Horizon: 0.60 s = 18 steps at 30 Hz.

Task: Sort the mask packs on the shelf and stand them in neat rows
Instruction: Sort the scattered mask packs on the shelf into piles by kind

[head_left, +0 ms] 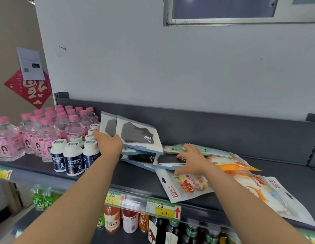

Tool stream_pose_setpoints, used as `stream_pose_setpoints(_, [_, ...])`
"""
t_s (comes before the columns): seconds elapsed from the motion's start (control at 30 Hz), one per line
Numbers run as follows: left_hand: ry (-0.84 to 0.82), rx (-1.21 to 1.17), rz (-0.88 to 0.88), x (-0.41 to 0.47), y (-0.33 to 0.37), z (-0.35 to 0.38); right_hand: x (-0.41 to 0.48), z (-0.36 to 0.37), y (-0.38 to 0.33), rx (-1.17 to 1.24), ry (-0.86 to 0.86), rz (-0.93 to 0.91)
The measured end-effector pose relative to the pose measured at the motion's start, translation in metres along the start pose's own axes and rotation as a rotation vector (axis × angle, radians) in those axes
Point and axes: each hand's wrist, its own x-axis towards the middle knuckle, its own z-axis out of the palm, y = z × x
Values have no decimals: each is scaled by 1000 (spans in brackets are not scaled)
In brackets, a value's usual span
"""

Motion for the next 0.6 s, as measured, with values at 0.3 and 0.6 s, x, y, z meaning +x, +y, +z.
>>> stream_pose_setpoints(0.3, [83,171,42,-7,-1,-13,-3,-13,6,197,397,131])
stream_pose_setpoints(0.6, [-145,14,-147,-21,-12,-3,-17,-10,-22,394,405,-94])
